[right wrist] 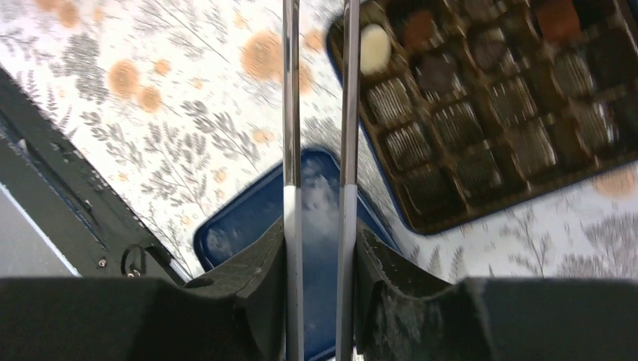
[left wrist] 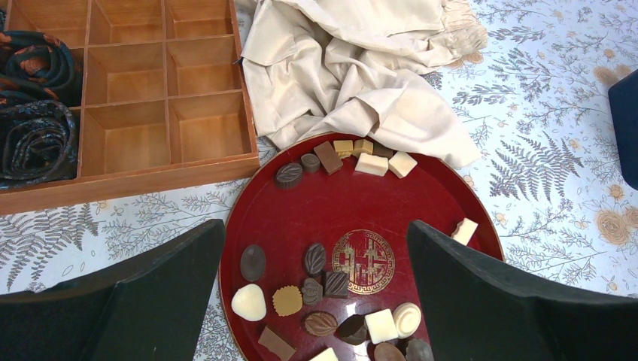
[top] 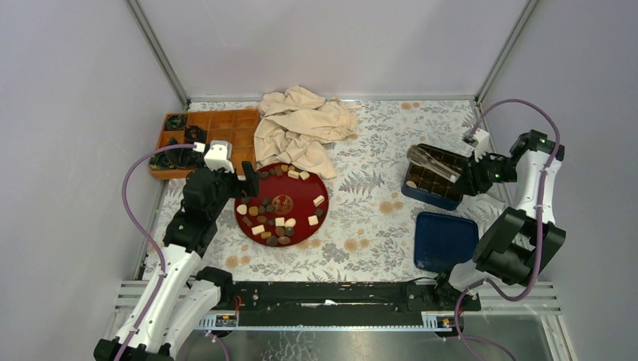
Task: Pack the chocolate
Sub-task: Place the fake chocolate in the packing box, then pick up the fake chocolate from the plate.
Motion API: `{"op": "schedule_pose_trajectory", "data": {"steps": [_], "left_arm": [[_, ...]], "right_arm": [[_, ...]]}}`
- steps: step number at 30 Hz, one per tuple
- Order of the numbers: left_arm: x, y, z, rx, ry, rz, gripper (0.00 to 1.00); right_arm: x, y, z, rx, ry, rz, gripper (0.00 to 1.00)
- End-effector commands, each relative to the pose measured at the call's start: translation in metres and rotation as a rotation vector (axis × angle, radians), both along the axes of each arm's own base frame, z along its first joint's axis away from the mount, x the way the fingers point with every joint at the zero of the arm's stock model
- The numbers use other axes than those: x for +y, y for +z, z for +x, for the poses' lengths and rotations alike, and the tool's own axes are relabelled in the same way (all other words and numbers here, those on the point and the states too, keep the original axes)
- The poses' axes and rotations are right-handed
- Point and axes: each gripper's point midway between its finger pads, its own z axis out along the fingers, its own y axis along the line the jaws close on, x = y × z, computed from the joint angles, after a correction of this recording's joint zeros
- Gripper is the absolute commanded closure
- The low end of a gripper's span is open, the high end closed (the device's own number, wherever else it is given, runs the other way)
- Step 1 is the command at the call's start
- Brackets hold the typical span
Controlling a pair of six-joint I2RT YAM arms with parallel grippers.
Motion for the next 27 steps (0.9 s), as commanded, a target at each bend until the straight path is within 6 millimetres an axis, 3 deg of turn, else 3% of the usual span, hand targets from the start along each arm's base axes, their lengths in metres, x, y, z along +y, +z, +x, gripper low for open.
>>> {"op": "schedule_pose_trajectory", "data": {"steps": [1, 8, 15, 27], "left_arm": [[0.001, 0.008, 0.006, -0.044, 0.001, -0.003, 0.02], [0.001, 0.007, 0.006, -0.04, 0.003, 0.0, 0.02], [0.002, 0.006, 0.006, -0.039, 0.01, 0.003, 0.02], [0.003, 0.007, 0.006, -0.043, 0.012, 0.003, 0.02]], "right_arm": [[0.058, 0.044, 0.002, -0.185, 0.181, 0.112, 0.63], [0.136, 0.051, 0.01, -0.258, 0.367, 0.135, 0.63], [0.21, 0.032, 0.005, -0.249, 0.558, 0.016, 0.64], [0.288, -0.016, -0.013, -0.226, 0.8, -0.269, 0.63]]}}
